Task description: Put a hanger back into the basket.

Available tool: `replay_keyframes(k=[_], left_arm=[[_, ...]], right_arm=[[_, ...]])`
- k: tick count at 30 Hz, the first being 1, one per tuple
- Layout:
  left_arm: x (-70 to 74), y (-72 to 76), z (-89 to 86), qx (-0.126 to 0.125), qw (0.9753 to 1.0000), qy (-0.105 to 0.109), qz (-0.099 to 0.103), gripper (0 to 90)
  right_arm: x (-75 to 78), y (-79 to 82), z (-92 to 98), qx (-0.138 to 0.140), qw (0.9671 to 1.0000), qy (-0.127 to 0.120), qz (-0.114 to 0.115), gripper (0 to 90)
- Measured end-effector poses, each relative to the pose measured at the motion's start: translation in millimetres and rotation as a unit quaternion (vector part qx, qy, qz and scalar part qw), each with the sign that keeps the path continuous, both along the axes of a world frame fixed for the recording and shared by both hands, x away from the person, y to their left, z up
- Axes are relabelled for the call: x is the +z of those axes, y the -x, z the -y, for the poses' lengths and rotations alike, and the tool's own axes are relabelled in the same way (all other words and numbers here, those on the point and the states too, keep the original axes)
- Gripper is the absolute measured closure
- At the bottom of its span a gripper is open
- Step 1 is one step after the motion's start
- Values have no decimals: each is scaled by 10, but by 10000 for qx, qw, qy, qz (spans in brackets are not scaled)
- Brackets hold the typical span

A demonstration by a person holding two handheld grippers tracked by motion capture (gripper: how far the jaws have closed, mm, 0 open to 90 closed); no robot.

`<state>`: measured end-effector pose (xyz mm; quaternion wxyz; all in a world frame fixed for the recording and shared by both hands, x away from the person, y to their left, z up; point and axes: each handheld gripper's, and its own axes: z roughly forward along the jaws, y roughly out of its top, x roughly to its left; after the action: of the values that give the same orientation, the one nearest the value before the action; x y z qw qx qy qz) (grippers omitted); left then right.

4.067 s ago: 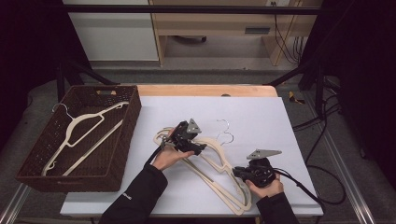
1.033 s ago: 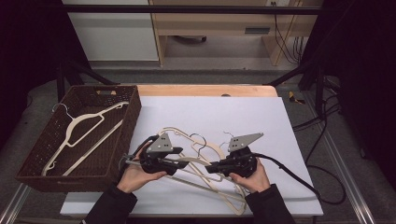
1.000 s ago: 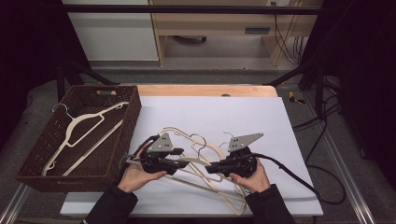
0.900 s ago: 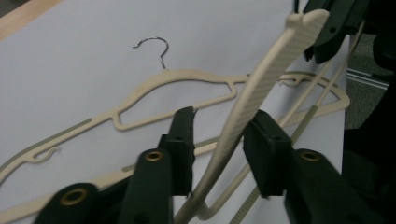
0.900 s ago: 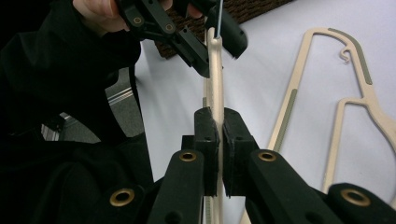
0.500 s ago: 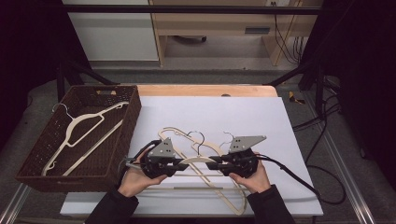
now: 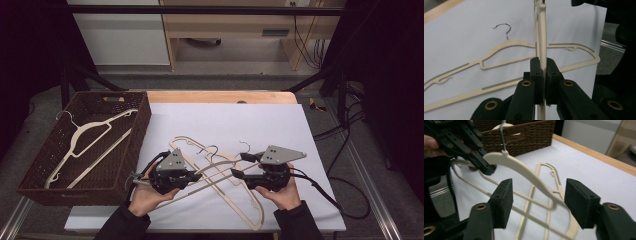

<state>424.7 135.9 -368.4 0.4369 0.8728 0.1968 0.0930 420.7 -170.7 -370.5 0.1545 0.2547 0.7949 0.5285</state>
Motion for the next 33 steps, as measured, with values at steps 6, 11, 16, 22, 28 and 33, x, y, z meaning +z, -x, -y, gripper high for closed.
replay_keyframes(k=[6,11,16,22,28,33], left_arm=[[117,9,-92,350,9991,179,150,866],[330,28,-201,565,9975,274,334,866],[602,37,-361,753,9952,326,540,865],[875,-7,-580,781,9932,419,759,866],[1064,-89,-802,1026,9897,496,863,866],[1209,-145,-1017,1209,9869,516,934,866]], right_arm=[[-107,43,263,-528,9984,-185,-95,237],[-182,25,419,-1014,9945,-232,-142,140],[-219,24,541,-1407,9893,-330,-193,88],[-258,45,661,-1659,9851,-378,-251,54],[-246,64,748,-1813,9824,-412,-207,31],[-240,76,782,-1877,9807,-509,-216,31]])
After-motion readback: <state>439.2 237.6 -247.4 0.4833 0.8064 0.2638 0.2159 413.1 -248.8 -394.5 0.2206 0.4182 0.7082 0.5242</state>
